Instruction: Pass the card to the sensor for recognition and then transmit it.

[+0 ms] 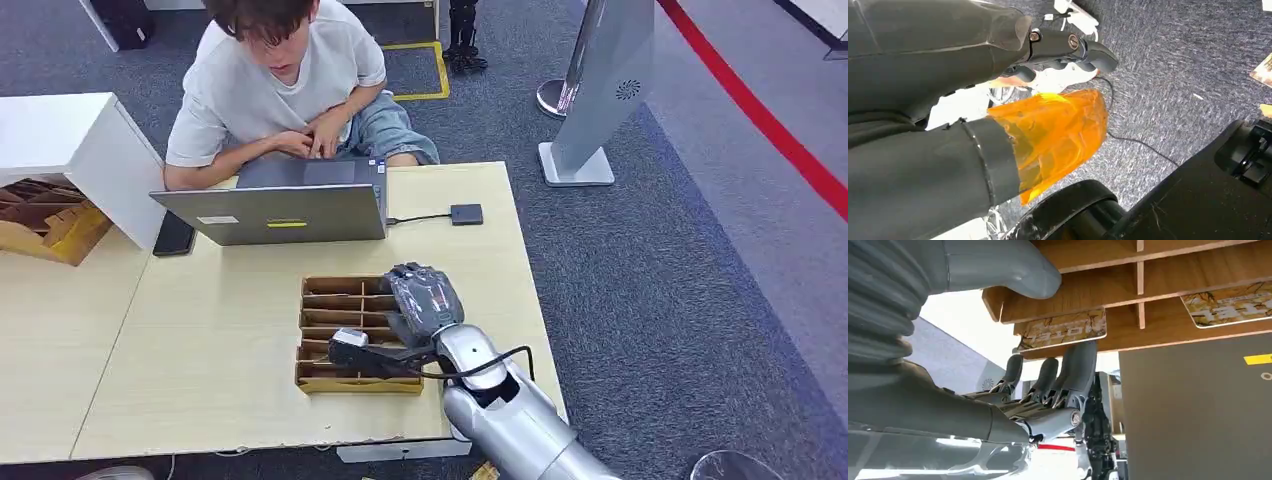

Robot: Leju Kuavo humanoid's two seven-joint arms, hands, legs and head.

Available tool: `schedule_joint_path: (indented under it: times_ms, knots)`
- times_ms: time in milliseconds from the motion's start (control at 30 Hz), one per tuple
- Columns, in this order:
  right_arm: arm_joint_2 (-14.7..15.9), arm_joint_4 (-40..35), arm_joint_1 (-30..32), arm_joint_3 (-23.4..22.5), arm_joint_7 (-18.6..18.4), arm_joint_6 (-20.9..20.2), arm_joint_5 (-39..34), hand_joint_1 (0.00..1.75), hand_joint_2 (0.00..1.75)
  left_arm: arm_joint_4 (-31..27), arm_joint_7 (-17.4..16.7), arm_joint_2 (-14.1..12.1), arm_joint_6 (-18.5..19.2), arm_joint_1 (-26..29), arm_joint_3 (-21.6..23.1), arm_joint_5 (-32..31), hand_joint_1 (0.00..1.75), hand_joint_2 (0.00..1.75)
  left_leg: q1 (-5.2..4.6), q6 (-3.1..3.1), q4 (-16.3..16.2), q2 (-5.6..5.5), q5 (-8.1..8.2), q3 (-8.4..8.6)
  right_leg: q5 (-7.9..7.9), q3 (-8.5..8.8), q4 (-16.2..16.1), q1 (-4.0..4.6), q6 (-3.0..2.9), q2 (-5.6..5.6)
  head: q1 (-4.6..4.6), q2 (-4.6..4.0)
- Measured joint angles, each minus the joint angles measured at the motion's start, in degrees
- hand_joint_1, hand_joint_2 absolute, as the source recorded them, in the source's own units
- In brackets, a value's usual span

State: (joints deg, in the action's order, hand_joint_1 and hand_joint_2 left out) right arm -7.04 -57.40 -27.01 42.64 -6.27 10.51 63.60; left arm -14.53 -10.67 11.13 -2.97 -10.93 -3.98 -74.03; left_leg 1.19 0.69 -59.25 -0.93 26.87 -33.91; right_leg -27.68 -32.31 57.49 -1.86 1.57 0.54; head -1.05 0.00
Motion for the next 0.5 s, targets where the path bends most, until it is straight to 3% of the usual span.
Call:
schedule_joint_path:
  times_ms: [167,233,300,500]
  knots:
    - [0.0,0.59,-0.52,-0.02,-0.09,0.0,0.0,0.87,1.75,0.0,0.0,0.0,0.0,-0.01,0.11,0.13,0.0,0.0,0.0,0.0,0.0,0.0,0.0,0.0,0.0,0.0,0.0,0.0,0.0,0.0,0.0,0.0]
    - [0.0,0.72,-0.69,-0.02,-0.09,0.0,0.02,0.99,1.75,0.0,0.0,0.0,0.0,-0.01,0.17,0.13,0.0,0.0,0.0,0.0,0.0,0.0,-0.01,0.0,0.0,0.0,0.0,0.0,0.0,0.0,0.0,0.0]
    - [0.0,0.76,-0.87,-0.04,-0.09,0.02,0.04,1.24,1.75,0.0,0.0,0.0,0.0,-0.01,0.37,0.15,0.0,0.0,0.0,0.0,0.0,0.0,-0.01,0.0,0.0,0.0,0.0,0.0,0.0,0.0,0.0,0.0]
    - [-0.02,1.07,-1.14,-0.13,-0.13,0.17,0.17,1.24,1.75,0.0,0.0,0.0,0.0,-0.01,0.74,0.31,0.0,0.0,0.0,0.0,0.0,0.0,-0.01,0.0,0.0,0.0,0.0,0.0,0.0,0.0,0.0,0.0]
